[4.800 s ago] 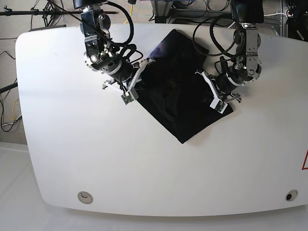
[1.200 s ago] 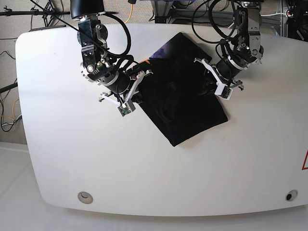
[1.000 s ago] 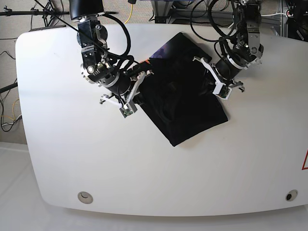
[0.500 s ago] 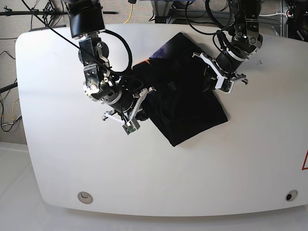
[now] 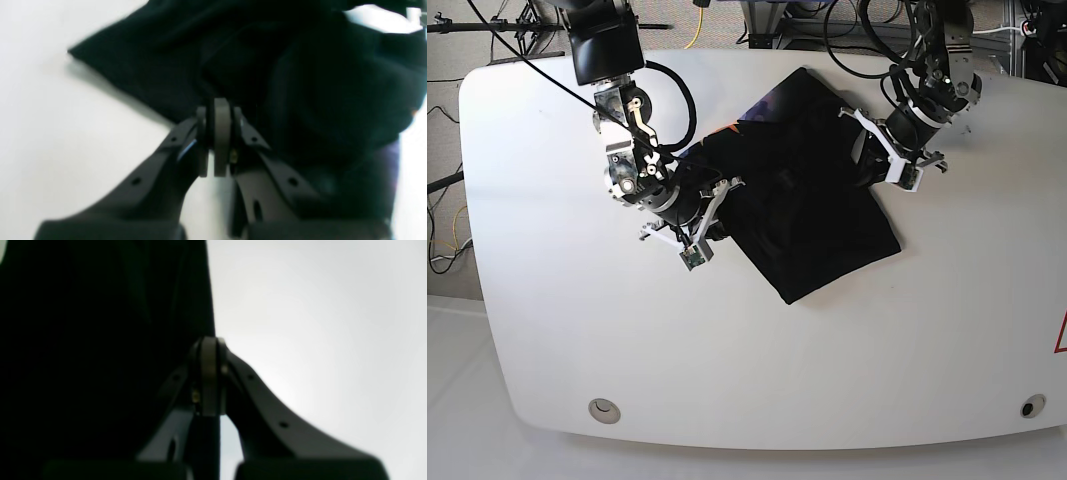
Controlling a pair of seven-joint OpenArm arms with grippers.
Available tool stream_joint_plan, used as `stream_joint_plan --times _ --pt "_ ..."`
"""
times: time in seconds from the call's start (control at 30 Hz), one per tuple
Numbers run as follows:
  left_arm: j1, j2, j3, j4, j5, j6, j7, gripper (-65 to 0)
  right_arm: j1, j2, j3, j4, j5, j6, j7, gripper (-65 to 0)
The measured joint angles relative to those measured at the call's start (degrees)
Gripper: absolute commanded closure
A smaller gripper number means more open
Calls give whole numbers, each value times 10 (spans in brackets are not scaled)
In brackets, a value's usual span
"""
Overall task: Fold the T-shirt properly
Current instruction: 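Grip the bundle edges with both grippers and rotate it upright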
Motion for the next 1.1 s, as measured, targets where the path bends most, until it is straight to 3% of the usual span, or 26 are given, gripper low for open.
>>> stream_joint_plan --times 0.1,0.27,0.5,0.87,1.1 --pt "-17 -5 -16 -58 9 5 12 -8 1 0 0 -17 -2 0 -1 0" --pt "-52 -38 -16 -110 -7 -9 -16 -7 -5 0 0 -13 2 0 -8 0" --pt "-71 -54 -12 -80 -5 -5 -35 -12 -20 3 2 47 2 2 -24 0" --pt "-39 -37 40 23 -2 -4 -22 -15 -18 -3 -1 81 2 0 -17 0" --pt "-40 -24 82 35 -11 18 0 -19 -1 0 -1 49 0 -7 -17 0"
